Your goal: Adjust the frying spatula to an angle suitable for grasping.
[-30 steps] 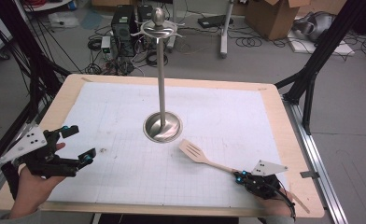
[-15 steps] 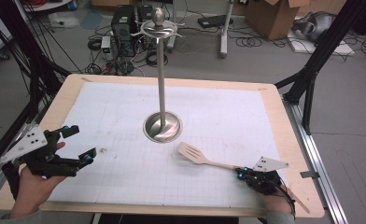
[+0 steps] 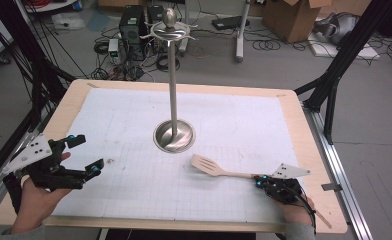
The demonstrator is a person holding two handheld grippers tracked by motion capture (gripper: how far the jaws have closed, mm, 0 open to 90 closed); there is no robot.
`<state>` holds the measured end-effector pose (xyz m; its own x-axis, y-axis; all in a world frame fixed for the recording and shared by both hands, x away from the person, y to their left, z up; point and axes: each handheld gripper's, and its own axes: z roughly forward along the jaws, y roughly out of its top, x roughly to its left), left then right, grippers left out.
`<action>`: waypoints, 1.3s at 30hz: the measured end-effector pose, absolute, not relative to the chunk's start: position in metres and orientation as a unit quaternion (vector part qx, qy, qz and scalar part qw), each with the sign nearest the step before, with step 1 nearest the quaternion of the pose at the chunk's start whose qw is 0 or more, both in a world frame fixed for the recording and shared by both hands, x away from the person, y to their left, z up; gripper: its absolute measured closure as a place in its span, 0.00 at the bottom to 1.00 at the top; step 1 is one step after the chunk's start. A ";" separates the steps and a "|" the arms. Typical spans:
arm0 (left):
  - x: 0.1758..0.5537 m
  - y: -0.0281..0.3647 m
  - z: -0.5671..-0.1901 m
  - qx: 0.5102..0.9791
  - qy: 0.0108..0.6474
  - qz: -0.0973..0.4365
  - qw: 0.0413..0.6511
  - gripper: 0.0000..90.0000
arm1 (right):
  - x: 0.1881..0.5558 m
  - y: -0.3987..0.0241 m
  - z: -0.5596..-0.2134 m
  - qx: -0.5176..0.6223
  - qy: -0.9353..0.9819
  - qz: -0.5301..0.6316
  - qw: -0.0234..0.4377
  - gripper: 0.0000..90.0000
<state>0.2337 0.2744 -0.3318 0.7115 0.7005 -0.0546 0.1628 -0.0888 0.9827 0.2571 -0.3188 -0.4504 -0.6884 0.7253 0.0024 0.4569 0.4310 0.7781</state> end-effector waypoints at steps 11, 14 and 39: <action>0.230 0.284 -0.327 0.687 0.313 0.228 0.614 0.03 | 0.268 -0.323 -0.450 0.375 0.821 0.396 0.171 1.00; 0.231 0.282 -0.328 0.692 0.314 0.233 0.607 0.03 | 0.270 -0.323 -0.451 0.378 0.820 0.391 0.180 1.00; 0.233 0.276 -0.334 0.698 0.313 0.229 0.601 0.03 | 0.273 -0.297 -0.436 0.383 0.792 0.421 0.220 1.00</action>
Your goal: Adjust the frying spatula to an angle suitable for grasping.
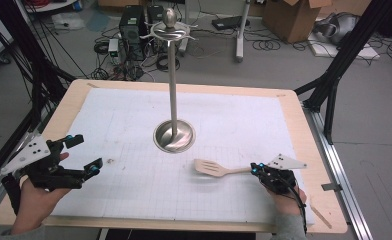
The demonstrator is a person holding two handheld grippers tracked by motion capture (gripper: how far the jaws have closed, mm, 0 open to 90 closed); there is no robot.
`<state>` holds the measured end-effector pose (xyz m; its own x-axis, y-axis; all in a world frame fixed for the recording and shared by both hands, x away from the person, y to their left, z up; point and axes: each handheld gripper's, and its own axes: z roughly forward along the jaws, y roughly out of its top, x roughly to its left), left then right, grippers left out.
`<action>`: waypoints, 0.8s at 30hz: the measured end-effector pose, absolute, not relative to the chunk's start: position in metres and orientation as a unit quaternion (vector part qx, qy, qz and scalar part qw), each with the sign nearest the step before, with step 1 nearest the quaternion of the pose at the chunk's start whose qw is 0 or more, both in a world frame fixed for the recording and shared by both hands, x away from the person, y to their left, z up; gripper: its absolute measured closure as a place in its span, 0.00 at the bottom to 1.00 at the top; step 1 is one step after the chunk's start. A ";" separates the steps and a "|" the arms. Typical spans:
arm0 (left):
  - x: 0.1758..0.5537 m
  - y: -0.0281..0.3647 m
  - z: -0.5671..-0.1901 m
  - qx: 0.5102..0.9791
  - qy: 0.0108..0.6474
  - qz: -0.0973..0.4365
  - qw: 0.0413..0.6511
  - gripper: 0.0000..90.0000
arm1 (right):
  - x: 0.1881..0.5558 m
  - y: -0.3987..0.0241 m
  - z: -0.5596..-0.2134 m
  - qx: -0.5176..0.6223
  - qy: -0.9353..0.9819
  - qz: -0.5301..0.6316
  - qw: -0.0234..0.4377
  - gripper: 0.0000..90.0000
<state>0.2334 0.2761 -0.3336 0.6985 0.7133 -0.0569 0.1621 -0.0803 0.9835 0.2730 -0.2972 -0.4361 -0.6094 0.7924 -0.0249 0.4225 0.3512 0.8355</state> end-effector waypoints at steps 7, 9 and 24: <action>0.233 0.279 -0.333 0.694 0.317 0.230 0.604 0.03 | 0.278 -0.284 -0.436 0.372 0.794 0.434 0.208 1.00; 0.233 0.279 -0.334 0.695 0.316 0.229 0.603 0.03 | 0.282 -0.279 -0.437 0.367 0.797 0.434 0.204 1.00; 0.234 0.278 -0.335 0.693 0.319 0.227 0.605 0.03 | 0.304 -0.253 -0.450 0.383 0.817 0.388 0.187 1.00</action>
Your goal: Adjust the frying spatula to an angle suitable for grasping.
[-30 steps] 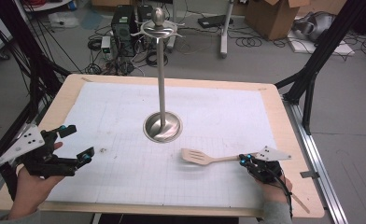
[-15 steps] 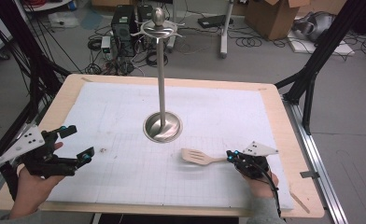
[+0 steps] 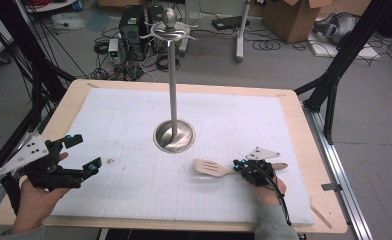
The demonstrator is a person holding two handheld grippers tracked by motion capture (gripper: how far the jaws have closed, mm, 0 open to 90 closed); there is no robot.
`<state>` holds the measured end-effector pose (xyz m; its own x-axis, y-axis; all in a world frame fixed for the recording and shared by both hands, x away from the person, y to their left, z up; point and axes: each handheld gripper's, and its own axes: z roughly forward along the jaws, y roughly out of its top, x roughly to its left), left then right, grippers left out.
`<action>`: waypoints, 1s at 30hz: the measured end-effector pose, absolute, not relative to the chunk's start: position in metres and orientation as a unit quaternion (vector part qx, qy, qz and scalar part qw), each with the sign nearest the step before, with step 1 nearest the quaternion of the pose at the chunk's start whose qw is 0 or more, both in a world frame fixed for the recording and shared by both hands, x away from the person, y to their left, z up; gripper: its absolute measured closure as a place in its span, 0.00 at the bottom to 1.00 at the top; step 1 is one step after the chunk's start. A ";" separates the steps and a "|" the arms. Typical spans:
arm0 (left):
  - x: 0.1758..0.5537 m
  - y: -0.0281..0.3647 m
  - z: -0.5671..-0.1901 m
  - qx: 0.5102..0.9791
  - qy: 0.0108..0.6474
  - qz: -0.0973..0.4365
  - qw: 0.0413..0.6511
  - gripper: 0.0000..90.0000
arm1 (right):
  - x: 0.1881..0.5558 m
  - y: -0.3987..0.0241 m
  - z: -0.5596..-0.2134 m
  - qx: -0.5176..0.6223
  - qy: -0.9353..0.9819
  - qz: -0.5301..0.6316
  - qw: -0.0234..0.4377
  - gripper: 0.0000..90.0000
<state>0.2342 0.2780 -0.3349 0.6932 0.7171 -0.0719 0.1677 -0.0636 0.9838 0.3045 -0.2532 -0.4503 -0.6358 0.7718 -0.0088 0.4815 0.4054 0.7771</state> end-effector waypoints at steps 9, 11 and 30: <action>0.234 0.279 -0.335 0.695 0.319 0.229 0.603 0.03 | 0.305 -0.253 -0.451 0.390 0.818 0.387 0.172 1.00; 0.234 0.279 -0.335 0.695 0.319 0.228 0.603 0.03 | 0.304 -0.255 -0.450 0.396 0.815 0.391 0.161 1.00; 0.236 0.279 -0.338 0.697 0.321 0.223 0.601 0.03 | 0.293 -0.260 -0.450 0.404 0.804 0.410 0.152 1.00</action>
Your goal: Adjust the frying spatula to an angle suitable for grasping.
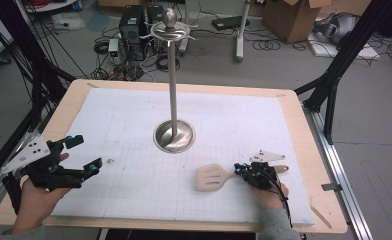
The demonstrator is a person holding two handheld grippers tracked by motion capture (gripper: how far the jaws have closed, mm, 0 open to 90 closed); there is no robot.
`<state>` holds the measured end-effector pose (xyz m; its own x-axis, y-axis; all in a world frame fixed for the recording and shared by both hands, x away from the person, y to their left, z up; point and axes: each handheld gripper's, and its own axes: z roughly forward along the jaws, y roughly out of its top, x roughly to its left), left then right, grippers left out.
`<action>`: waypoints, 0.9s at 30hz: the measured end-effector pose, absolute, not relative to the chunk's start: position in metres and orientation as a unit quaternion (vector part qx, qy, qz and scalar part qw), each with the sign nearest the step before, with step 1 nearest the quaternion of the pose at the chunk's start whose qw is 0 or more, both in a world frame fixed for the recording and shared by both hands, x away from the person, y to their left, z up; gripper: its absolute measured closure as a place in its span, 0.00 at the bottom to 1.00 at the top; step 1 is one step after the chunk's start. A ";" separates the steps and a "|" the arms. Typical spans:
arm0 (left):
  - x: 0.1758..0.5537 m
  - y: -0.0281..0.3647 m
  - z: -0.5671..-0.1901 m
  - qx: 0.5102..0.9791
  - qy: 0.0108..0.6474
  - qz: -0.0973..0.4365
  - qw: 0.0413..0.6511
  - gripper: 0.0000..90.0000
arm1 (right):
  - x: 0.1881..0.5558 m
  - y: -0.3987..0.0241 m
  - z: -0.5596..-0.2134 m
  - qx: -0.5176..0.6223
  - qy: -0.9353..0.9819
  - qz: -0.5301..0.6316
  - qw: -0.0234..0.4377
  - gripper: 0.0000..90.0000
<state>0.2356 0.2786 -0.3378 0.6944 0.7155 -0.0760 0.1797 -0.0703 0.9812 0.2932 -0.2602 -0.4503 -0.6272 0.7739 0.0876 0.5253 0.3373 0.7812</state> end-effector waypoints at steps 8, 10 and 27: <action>0.235 0.279 -0.337 0.696 0.320 0.222 0.603 0.03 | 0.286 -0.262 -0.451 0.397 0.806 0.412 0.150 1.00; 0.235 0.280 -0.337 0.696 0.320 0.223 0.603 0.03 | 0.284 -0.262 -0.450 0.394 0.808 0.411 0.152 1.00; 0.236 0.278 -0.338 0.700 0.320 0.222 0.598 0.03 | 0.262 -0.267 -0.450 0.383 0.813 0.414 0.146 1.00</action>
